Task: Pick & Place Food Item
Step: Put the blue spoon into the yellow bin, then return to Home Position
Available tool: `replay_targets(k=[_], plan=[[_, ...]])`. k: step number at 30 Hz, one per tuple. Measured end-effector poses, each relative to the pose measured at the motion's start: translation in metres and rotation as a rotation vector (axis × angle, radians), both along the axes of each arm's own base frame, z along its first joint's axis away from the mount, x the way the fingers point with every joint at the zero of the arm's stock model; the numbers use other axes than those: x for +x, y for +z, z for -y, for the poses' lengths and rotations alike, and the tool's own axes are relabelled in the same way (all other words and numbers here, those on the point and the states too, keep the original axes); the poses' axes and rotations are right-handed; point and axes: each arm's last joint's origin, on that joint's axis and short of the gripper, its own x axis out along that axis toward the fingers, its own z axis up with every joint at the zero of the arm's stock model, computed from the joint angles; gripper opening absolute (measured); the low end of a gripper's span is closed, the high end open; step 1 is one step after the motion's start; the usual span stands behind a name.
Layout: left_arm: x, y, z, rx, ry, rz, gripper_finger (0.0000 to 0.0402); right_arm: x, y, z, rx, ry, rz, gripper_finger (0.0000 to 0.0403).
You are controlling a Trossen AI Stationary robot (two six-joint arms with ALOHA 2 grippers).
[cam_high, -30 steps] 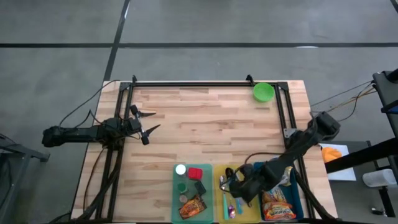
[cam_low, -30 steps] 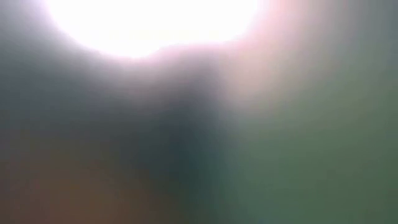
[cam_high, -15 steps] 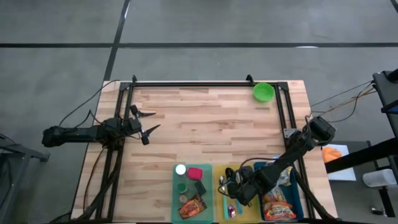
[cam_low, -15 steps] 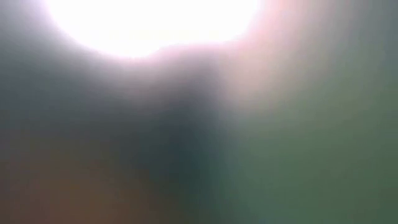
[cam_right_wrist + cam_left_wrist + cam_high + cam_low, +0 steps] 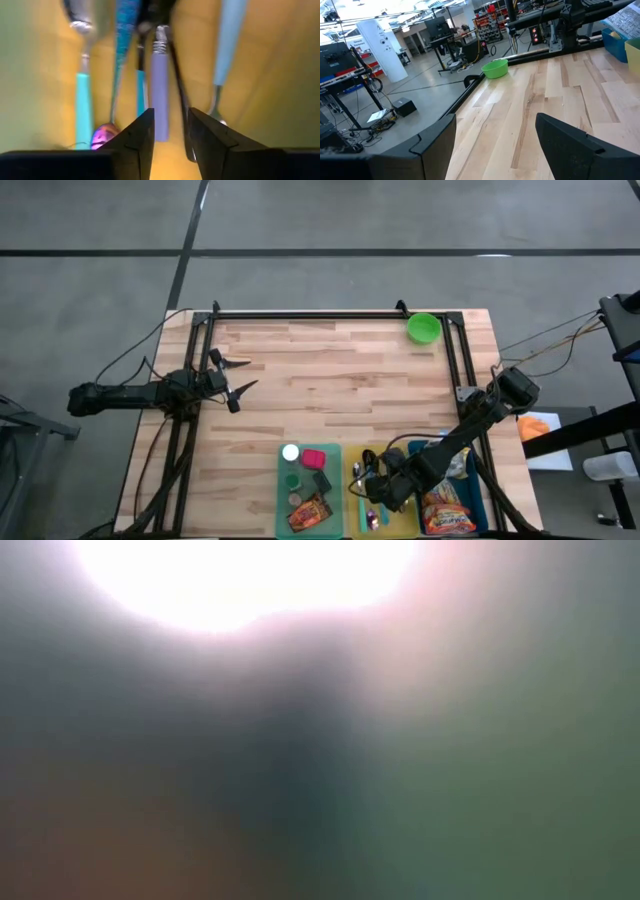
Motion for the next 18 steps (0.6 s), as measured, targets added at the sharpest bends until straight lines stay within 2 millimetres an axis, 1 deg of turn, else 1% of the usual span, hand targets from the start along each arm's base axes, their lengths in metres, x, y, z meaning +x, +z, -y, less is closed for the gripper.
replay_targets(k=[4, 8, 15, 18], plan=[[0.000, 0.000, 0.000, 0.000, 0.000, 0.000, 0.0275, 0.003, 0.008, 0.000, -0.052, 0.069, 0.095, 0.0120], [0.000, 0.000, 0.000, 0.000, 0.000, 0.000, 0.0275, 0.006, 0.031, 0.001, -0.125, 0.135, 0.235, 0.0121], [0.000, 0.000, 0.000, 0.000, 0.000, -0.002, 0.0275, 0.007, 0.074, 0.010, -0.414, 0.367, 0.475, 0.0121], [0.000, -0.001, 0.000, -0.001, 0.000, -0.007, 0.0275, 0.006, 0.086, 0.017, -0.550, 0.465, 0.529, 0.0121]])
